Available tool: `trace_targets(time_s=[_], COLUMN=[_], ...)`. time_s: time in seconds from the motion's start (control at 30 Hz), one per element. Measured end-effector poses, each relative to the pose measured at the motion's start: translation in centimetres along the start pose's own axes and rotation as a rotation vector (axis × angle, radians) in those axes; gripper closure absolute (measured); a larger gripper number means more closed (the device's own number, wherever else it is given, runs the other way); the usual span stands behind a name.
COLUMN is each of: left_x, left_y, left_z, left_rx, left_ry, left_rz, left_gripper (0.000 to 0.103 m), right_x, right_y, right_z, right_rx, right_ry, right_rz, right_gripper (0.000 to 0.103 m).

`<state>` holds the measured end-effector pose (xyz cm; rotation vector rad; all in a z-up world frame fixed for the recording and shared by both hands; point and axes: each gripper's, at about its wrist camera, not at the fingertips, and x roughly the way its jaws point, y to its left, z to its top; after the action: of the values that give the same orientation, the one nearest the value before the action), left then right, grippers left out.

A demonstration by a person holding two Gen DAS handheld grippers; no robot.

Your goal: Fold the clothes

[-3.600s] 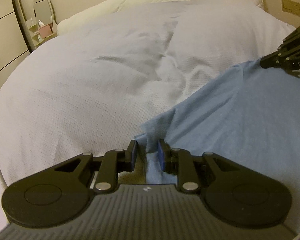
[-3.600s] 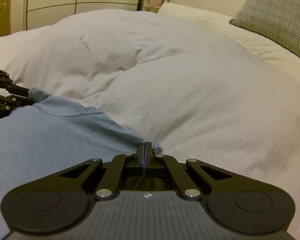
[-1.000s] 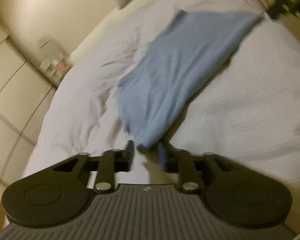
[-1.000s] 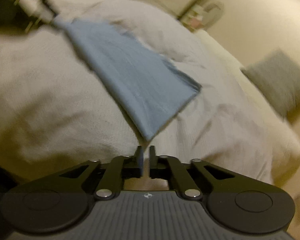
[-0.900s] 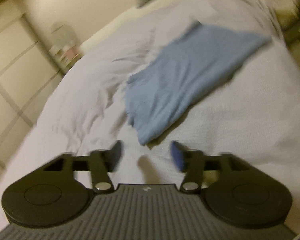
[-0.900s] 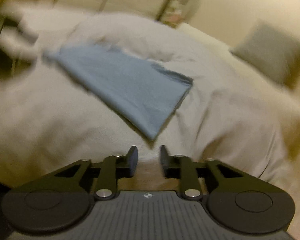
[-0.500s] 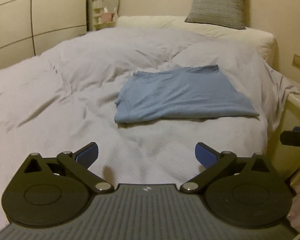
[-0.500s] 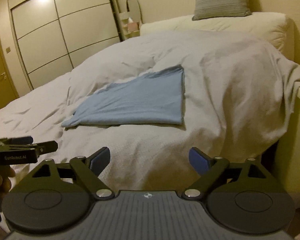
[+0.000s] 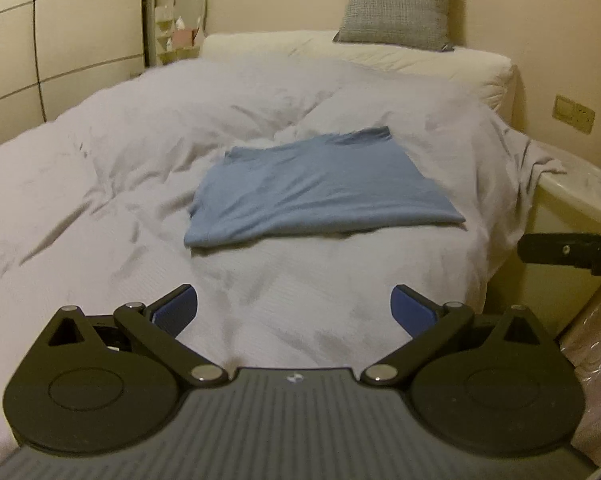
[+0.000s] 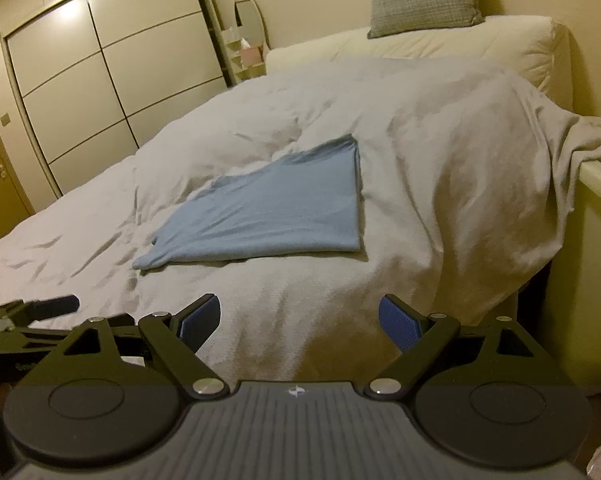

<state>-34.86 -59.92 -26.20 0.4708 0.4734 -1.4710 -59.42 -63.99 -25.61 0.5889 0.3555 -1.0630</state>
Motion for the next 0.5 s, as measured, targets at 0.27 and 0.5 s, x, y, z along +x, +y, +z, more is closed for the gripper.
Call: trace_targets(time_s=[0.27, 0.5], left_x=[-0.8, -1.1], left_y=[0.5, 0.5], left_z=[0.2, 0.9], left_rx=[-0.096, -0.084], left_ry=[0.000, 0.059], left_rz=[0.039, 0.093], left_gripper=[0.001, 0.001], right_x=[-0.7, -1.1], right_y=[0.8, 1.3], right_z=[0.2, 0.2], right_rx=[-0.012, -0.021], right_ry=[-0.027, -0.033], right_rz=[-0.003, 0.002], right_gripper=[0.014, 0.014])
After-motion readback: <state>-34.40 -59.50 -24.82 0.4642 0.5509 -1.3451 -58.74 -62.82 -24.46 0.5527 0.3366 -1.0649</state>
